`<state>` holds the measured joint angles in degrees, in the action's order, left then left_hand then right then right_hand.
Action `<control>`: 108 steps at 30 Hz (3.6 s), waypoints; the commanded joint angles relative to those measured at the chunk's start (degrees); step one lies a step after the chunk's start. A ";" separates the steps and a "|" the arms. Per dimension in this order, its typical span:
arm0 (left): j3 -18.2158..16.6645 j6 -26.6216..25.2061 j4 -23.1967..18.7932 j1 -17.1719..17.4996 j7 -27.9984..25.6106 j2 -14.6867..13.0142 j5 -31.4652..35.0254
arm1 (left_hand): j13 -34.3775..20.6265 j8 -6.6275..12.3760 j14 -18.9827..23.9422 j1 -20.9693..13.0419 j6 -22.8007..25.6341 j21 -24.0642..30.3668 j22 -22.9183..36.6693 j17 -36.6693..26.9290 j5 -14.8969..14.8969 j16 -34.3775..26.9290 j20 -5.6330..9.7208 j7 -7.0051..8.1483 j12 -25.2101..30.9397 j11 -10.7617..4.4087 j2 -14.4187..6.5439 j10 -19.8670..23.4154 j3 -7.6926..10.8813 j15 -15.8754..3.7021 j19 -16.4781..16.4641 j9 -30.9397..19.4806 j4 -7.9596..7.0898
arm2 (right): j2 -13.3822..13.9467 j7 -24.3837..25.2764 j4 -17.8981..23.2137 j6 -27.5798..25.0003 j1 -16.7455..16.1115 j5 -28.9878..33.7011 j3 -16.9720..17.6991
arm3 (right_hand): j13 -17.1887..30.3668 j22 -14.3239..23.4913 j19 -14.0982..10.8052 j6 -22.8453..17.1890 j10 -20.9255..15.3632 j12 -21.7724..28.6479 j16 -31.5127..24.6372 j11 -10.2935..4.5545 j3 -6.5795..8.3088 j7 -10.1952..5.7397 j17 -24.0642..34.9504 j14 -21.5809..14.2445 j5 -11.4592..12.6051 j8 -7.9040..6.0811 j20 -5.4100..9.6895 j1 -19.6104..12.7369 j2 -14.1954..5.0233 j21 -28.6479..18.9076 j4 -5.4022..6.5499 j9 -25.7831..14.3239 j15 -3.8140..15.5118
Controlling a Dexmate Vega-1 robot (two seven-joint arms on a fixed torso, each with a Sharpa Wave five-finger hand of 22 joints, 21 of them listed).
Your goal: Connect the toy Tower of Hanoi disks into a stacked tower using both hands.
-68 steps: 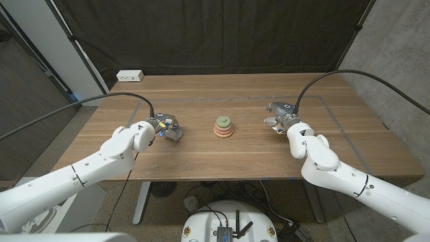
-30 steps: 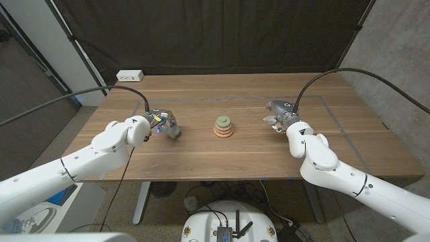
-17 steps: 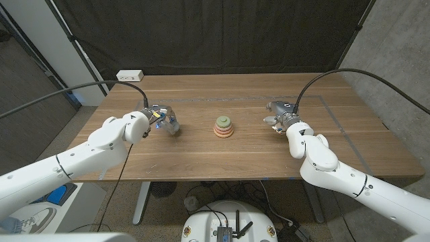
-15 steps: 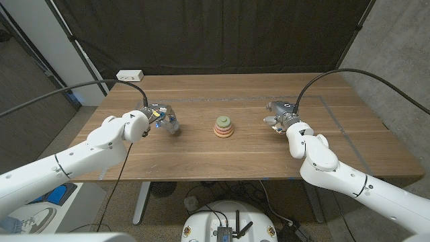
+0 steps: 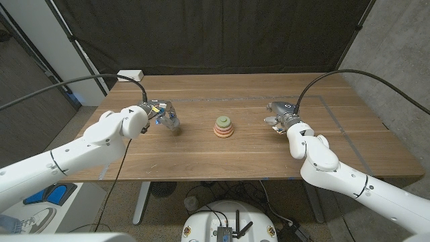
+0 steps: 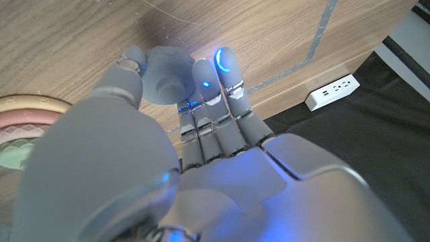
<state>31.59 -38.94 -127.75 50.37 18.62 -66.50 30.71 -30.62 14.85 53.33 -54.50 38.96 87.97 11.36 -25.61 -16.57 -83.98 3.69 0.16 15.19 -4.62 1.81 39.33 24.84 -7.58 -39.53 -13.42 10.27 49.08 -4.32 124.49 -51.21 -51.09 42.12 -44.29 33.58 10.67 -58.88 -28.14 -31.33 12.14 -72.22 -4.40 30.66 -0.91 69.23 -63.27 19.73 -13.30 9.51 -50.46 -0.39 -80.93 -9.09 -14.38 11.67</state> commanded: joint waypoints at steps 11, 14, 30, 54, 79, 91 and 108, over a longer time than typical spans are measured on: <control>-1.40 0.45 -1.55 -0.38 -0.46 -0.39 -2.17 | -0.40 -0.16 0.39 -1.31 0.46 0.47 0.07 -0.18 -0.41 -0.57 8.15 -0.03 -0.18 -4.22 -1.58 4.64 0.27 -5.06 -0.10 -0.45 -0.61 | 0.57 1.10 0.53 -0.69 -0.51 -0.95 0.22 | 0.23 0.02 0.11 -0.45 -0.47 -0.21 0.01 -0.08 0.21 0.00 0.15 -0.14 0.71 0.02 3.05 0.50 -0.08 -0.02 -0.27 -0.18 0.97; -1.80 0.91 -1.67 -0.10 -1.23 -0.47 -2.63 | -0.49 -0.22 0.43 -1.34 0.52 0.49 0.08 -0.22 -0.44 -0.60 8.15 -0.02 -0.21 -4.41 -1.60 4.73 0.25 -5.06 -0.10 -0.47 -0.61 | 0.58 1.41 0.70 -0.87 -0.65 -1.07 0.37 | 0.21 0.01 0.12 -0.44 -0.44 -0.24 0.05 -0.10 0.21 0.01 0.12 -0.11 0.74 0.03 3.05 0.51 -0.07 0.00 -0.27 -0.18 0.97; -2.25 2.04 -2.38 -0.10 -2.32 -0.63 -3.31 | -0.76 -0.50 0.43 -1.54 0.45 0.53 0.10 -0.35 -0.51 -0.68 8.17 0.18 -0.41 -4.62 -1.67 4.82 0.22 -5.06 -0.06 -0.57 -0.58 | 0.52 2.02 0.21 -0.67 -0.22 -2.29 -0.06 | 0.22 0.03 0.11 -0.88 -0.60 -0.22 0.08 -0.07 0.20 -0.07 0.13 -0.13 0.90 -0.24 3.04 0.57 -0.11 -0.04 -0.25 -0.44 0.97; -1.41 8.73 -0.03 -2.19 -5.05 3.44 -3.41 | -1.22 -1.29 0.04 -1.87 0.21 0.58 0.14 -0.39 -0.63 -0.51 8.15 0.18 -1.35 -4.30 -1.72 4.45 -0.02 -5.06 0.13 -0.83 -0.59 | 1.54 1.67 1.95 -2.58 -0.58 -2.48 -0.16 | 0.24 0.01 0.00 -0.75 -0.72 -0.23 -0.05 0.42 0.26 0.38 0.28 -0.32 1.06 -0.14 3.07 0.55 -0.32 -0.07 -0.26 -0.54 0.97; 1.38 15.04 2.13 -6.14 -3.52 8.94 -0.92 | -1.41 -1.40 0.04 -2.20 0.79 0.62 0.16 -0.46 -0.71 -0.53 8.18 0.24 -1.54 -4.70 -1.83 5.02 -0.09 -5.07 0.21 -0.97 -0.56 | 1.96 2.99 2.37 -2.96 -1.08 -3.99 0.09 | 0.34 -0.01 -0.02 -0.81 -0.75 -0.22 -0.04 0.31 0.29 0.39 0.28 -0.28 1.15 -0.13 3.06 0.65 -0.36 -0.07 -0.23 -0.57 0.96; 2.49 17.35 4.02 -8.09 -1.80 11.08 0.04 | -1.58 -1.42 0.02 -2.33 1.09 0.67 0.18 -0.52 -0.74 -0.54 8.16 0.27 -1.64 -4.61 -1.88 5.11 -0.12 -5.07 0.17 -1.02 -0.56 | 2.58 3.36 3.23 -4.15 -1.30 -4.20 0.16 | 0.37 -0.02 -0.01 -0.84 -0.78 -0.22 -0.11 0.33 0.31 0.30 0.34 -0.33 1.19 -0.12 3.06 0.71 -0.38 -0.05 -0.22 -0.59 0.96; 5.47 20.84 7.24 -12.46 1.83 14.91 1.27 | -1.87 -1.63 0.01 -2.60 1.22 0.71 0.21 -0.66 -0.78 -0.59 8.17 0.31 -1.69 -4.79 -1.97 5.65 -0.19 -5.07 0.23 -1.15 -0.56 | 2.90 4.66 3.85 -4.95 -1.68 -5.24 0.42 | 0.41 0.01 -0.04 -0.89 -0.79 -0.24 -0.24 0.29 0.37 0.42 0.44 -0.39 1.27 -0.11 3.07 0.77 -0.43 -0.07 -0.23 -0.61 0.96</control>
<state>35.15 -20.13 -122.42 40.68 18.10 -54.05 30.91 -31.58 13.27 53.33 -55.98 39.79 88.34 11.33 -26.10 -16.97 -84.20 3.69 0.39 13.40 -4.67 1.03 39.72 24.59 -7.57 -39.53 -14.22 10.03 51.72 -0.54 128.00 -55.66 -52.45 37.61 -44.06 33.88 10.67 -58.88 -28.96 -32.06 12.14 -72.22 -4.08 30.82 -0.69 69.36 -63.27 20.62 -13.30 9.51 -49.93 -0.92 -80.93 -9.25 -14.79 11.67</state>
